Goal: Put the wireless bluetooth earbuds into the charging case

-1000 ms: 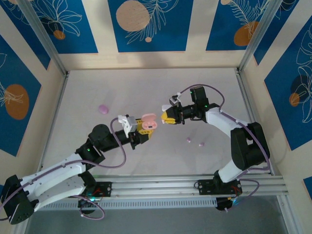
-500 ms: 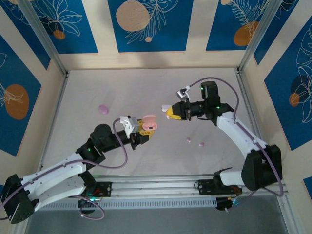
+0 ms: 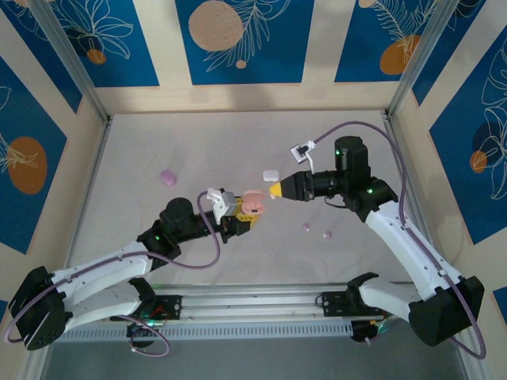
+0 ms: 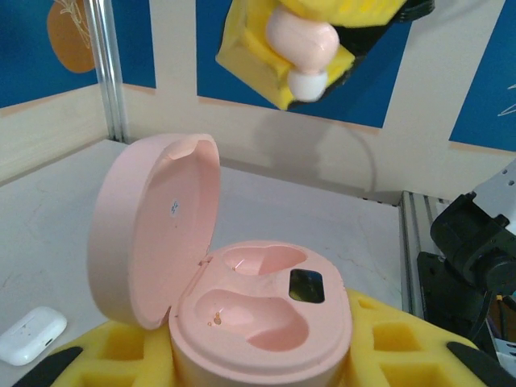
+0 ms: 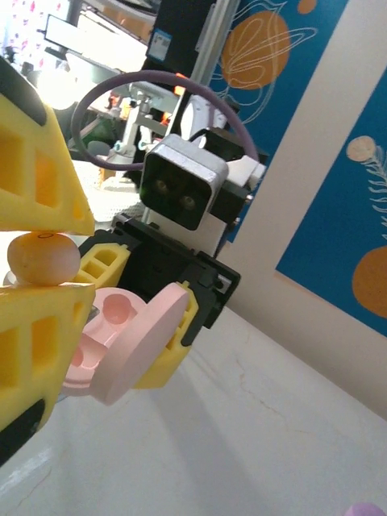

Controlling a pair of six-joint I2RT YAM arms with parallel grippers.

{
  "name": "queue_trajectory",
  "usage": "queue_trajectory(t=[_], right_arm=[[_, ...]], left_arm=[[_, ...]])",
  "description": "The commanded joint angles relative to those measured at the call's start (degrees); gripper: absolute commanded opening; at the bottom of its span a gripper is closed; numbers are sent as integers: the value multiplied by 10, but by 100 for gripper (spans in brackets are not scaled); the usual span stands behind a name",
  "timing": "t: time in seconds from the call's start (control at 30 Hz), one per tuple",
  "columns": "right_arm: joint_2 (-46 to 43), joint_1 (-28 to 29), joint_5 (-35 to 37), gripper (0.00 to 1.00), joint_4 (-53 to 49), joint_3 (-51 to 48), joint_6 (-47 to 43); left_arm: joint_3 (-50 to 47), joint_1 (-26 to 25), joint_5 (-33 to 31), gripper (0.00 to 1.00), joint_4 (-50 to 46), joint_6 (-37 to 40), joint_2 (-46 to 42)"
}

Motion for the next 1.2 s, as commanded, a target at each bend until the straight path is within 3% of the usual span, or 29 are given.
queue_trajectory(t=[0.0,0.4,1.17], right_arm=[[-1,24,36,21,-43,20,-48],[14,65,94,21,-48,23,-68],[9,72,142,21,-59,27,-74]], left_arm=[[20,-2,19,31,46,-6,0],[22,-2,26,31,55,-14,1],[18,-2,9,31,66,-14,-5]])
